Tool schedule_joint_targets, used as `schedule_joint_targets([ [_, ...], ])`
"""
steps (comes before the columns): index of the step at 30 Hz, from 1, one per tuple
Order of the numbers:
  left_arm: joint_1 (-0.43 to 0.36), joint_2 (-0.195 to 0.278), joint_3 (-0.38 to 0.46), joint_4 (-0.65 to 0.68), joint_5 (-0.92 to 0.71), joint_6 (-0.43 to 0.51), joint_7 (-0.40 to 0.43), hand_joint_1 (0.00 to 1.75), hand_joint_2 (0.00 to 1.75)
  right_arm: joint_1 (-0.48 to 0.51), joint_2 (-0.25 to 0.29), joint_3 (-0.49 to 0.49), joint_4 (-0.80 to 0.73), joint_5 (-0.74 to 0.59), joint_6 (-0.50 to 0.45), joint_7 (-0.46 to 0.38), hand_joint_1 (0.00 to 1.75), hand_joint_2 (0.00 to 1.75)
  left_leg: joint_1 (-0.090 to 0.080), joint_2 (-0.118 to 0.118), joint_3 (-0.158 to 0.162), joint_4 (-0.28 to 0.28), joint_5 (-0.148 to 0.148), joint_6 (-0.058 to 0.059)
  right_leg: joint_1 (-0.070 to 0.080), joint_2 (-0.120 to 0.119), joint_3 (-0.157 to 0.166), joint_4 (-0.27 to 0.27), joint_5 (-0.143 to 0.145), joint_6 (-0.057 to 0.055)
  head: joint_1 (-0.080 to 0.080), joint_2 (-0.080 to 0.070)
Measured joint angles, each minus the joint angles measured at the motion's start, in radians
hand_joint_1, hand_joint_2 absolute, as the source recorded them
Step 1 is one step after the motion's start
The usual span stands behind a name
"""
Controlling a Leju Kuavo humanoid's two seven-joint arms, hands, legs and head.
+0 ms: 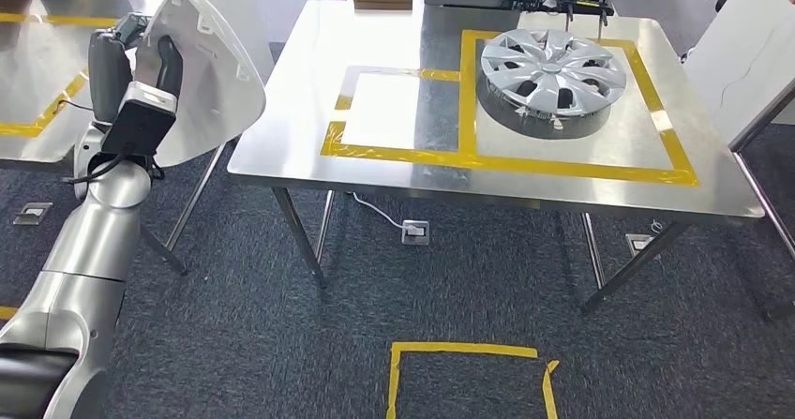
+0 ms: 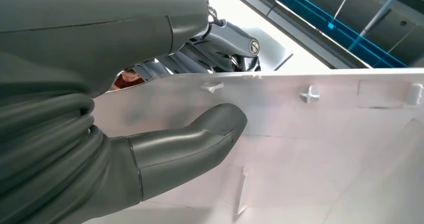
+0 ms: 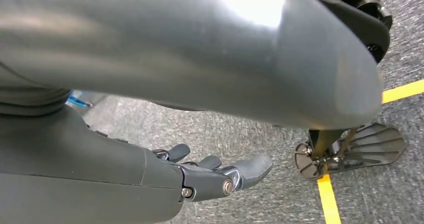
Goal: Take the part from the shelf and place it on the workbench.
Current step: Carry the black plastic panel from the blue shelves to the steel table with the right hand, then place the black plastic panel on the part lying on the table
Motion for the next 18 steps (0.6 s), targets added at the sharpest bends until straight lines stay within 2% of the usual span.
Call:
schedule_joint_targets([
  [2,-0.002,-0.001,0.0,0.0,-0.001,-0.002,0.001,1.75,1.75,0.0,0.0,0.0,0.0,0.0,0.0,0.0,0.0,0.0,0.001,0.001,0.005,0.002,-0.009,-0.011,-0.004,0.0,0.012,-0.008,-0.007,-0.009,-0.002,0.0],
  [3,-0.006,-0.001,0.0,0.002,-0.002,-0.002,0.001,1.75,1.75,0.001,0.001,0.0,0.0,0.0,0.0,0.0,0.0,0.0,0.002,0.002,-0.002,0.022,-0.019,-0.017,-0.006,0.0,0.021,-0.013,-0.01,-0.015,-0.004,0.0],
  [4,-0.01,-0.001,0.0,0.005,-0.003,-0.003,0.001,1.75,1.75,0.001,0.001,0.0,0.0,0.0,0.0,0.0,0.0,0.0,0.003,0.003,-0.022,0.065,-0.037,-0.022,-0.008,0.001,0.03,-0.017,-0.013,-0.021,-0.006,0.0],
  [6,-0.015,-0.001,0.0,0.015,-0.004,-0.004,0.002,1.75,1.75,0.0,0.001,0.0,0.0,0.0,-0.001,0.0,0.0,0.0,0.004,0.004,-0.101,0.196,-0.078,-0.028,-0.008,0.001,0.042,-0.018,-0.024,-0.028,-0.01,0.0],
  [7,-0.014,-0.002,-0.001,0.02,-0.006,-0.004,0.003,1.75,1.75,0.0,0.001,0.0,0.0,0.0,-0.001,0.0,0.0,0.0,0.004,0.005,-0.143,0.253,-0.088,-0.03,-0.008,0.002,0.047,-0.018,-0.03,-0.028,-0.01,0.0],
  [8,-0.013,-0.003,-0.001,0.025,-0.009,-0.005,0.003,1.75,1.75,0.001,0.001,0.0,0.0,0.0,-0.001,0.0,0.0,0.0,0.005,0.005,-0.17,0.279,-0.08,-0.031,-0.008,0.003,0.054,-0.018,-0.036,-0.027,-0.01,0.0],
  [9,-0.013,-0.005,-0.001,0.032,-0.014,-0.005,0.002,1.75,1.75,0.002,0.001,0.0,0.0,-0.001,-0.001,0.0,0.0,0.0,0.005,0.005,-0.179,0.267,-0.051,-0.031,-0.008,0.004,0.064,-0.017,-0.043,-0.026,-0.01,0.0],
  [10,-0.016,-0.007,-0.002,0.039,-0.019,-0.005,0.002,1.75,1.75,0.002,0.001,0.0,0.0,-0.001,-0.001,0.0,0.0,0.0,0.005,0.005,-0.167,0.217,-0.004,-0.03,-0.008,0.004,0.075,-0.017,-0.051,-0.023,-0.01,0.0],
  [11,-0.02,-0.01,-0.003,0.048,-0.023,-0.005,0.001,1.75,1.75,0.003,0.001,0.0,0.0,-0.002,-0.002,0.0,0.0,0.0,0.006,0.006,-0.145,0.147,0.046,-0.029,-0.008,0.004,0.085,-0.016,-0.06,-0.02,-0.01,0.0],
  [12,-0.026,-0.013,-0.004,0.058,-0.027,-0.004,-0.001,1.75,1.75,0.003,0.001,0.0,0.0,-0.003,-0.002,0.0,0.0,0.0,0.004,0.007,-0.119,0.082,0.08,-0.026,-0.006,0.005,0.092,-0.015,-0.068,-0.015,-0.01,0.0],
  [13,-0.035,-0.019,-0.005,0.071,-0.031,-0.004,-0.001,1.75,1.75,0.001,0.001,0.0,0.0,-0.003,-0.003,0.0,0.0,0.0,0.003,0.007,-0.1,0.036,0.097,-0.02,-0.005,0.005,0.095,-0.013,-0.074,-0.011,-0.01,0.0],
  [14,-0.043,-0.025,-0.007,0.085,-0.034,-0.003,-0.002,1.75,1.75,0.001,0.001,-0.001,0.0,-0.004,-0.005,0.0,0.0,0.0,0.002,0.006,-0.09,0.013,0.097,-0.014,-0.004,0.005,0.095,-0.012,-0.078,-0.005,-0.01,0.0],
  [17,-0.069,-0.048,-0.011,0.13,-0.048,0.0,-0.005,1.75,1.75,-0.001,0.0,-0.003,0.0,-0.006,-0.009,-0.001,0.0,0.0,0.002,0.002,-0.082,0.004,0.083,0.007,-0.003,0.003,0.096,-0.008,-0.088,0.012,-0.008,0.0],
  [18,-0.08,-0.058,-0.012,0.145,-0.052,0.001,-0.006,1.75,1.75,-0.002,-0.001,-0.004,-0.001,-0.005,-0.01,-0.001,0.0,0.0,0.004,0.003,-0.077,0.002,0.079,0.014,-0.004,0.003,0.089,0.01,-0.098,0.018,-0.006,0.0],
])
